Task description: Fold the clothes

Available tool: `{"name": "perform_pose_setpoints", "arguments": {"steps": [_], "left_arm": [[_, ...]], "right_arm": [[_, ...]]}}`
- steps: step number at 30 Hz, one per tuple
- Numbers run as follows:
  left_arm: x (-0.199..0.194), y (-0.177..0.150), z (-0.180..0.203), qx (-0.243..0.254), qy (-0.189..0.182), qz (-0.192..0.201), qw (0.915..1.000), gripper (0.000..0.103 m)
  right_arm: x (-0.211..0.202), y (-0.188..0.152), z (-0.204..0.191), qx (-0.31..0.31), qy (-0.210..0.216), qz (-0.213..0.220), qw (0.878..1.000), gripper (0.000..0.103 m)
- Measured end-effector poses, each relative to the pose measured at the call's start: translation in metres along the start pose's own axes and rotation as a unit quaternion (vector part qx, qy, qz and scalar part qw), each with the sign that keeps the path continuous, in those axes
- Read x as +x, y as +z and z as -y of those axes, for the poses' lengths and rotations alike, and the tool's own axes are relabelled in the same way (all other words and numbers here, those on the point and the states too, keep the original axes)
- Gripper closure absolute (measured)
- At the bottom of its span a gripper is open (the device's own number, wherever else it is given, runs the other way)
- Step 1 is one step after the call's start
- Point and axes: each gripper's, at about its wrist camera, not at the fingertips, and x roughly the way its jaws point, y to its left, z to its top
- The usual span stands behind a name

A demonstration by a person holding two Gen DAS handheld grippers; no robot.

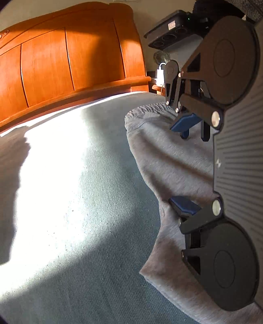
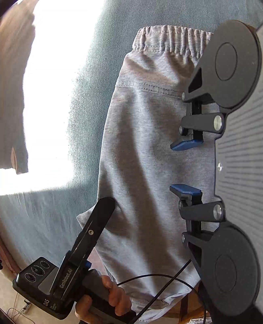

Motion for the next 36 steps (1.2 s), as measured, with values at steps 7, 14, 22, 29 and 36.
{"name": "perform_pose_setpoints", "arguments": {"steps": [7,14,22,29,36], "left_arm": [[-0.034,0.014,0.006,-0.006,0.086,0.068,0.9940,0.037],[-0.038,-0.009,0.024,-0.015,0.027,0.037,0.9988,0.030],[-0.040,-0.014,-0.015,-0.046,0.069,0.065,0.9944,0.031],[-0.041,-0.003,0.004,-0.007,0.099,0.040,0.9943,0.031],[-0.034,-0.004,0.007,0.022,0.119,0.011,0.9926,0.030]], "right_arm": [[-0.012,0.004,0.016,-0.008,-0.001,0.041,0.999,0.061],[-0.002,0.009,0.012,-0.010,-0.026,0.044,0.999,0.061],[0.008,-0.012,0.025,0.009,-0.080,0.002,0.997,0.061],[-0.020,-0.036,0.010,0.026,-0.106,0.002,0.994,0.058],[-0.022,-0.064,0.022,0.078,-0.123,0.009,0.989,0.055]]}}
